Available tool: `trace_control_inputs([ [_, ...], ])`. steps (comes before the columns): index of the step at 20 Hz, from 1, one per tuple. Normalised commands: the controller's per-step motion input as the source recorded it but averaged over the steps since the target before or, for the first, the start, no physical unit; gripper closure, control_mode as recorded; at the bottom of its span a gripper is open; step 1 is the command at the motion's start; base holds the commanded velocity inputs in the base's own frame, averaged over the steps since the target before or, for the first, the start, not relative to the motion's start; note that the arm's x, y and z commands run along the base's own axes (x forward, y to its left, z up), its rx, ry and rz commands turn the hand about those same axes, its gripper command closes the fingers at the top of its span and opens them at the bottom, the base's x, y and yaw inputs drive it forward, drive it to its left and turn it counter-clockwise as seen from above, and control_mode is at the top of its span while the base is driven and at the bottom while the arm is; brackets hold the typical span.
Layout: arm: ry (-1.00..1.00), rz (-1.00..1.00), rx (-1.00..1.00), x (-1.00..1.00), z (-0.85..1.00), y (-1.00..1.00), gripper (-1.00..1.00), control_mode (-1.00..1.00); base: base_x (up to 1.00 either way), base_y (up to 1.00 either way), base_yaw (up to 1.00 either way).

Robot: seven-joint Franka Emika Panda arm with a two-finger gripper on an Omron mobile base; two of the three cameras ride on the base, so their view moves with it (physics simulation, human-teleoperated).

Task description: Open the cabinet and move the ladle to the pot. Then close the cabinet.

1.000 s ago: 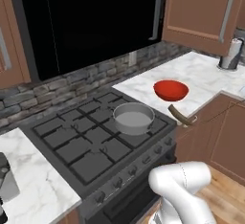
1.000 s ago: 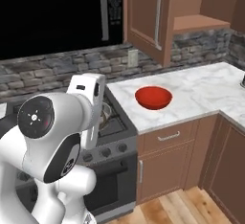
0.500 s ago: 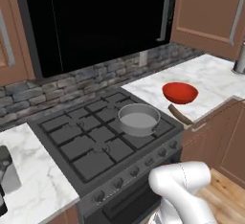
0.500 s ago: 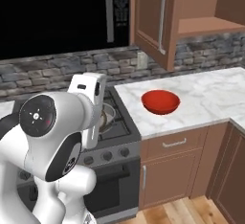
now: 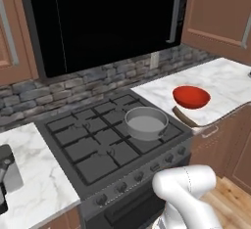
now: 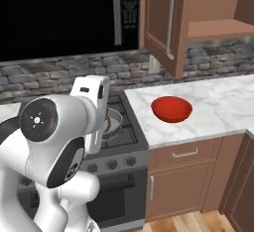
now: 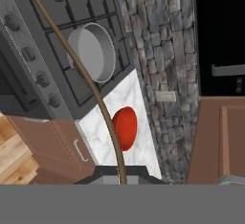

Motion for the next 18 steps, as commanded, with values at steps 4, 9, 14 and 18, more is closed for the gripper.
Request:
trace_control_inputs([
  [4,0.00,0.00,0.00,0.00,0.00,0.00,1.00,1.00,0.61,-0.24,0.19],
  [9,0.00,0.00,0.00,0.00,0.00,0.00,1.00,1.00,0.71,-0.36,0.19],
  [14,0.00,0.00,0.00,0.00,0.00,0.00,1.00,1.00,0.65,-0.41,0.20],
  [18,0.00,0.00,0.00,0.00,0.00,0.00,1.00,1.00,0.51,-0.41,0.19],
])
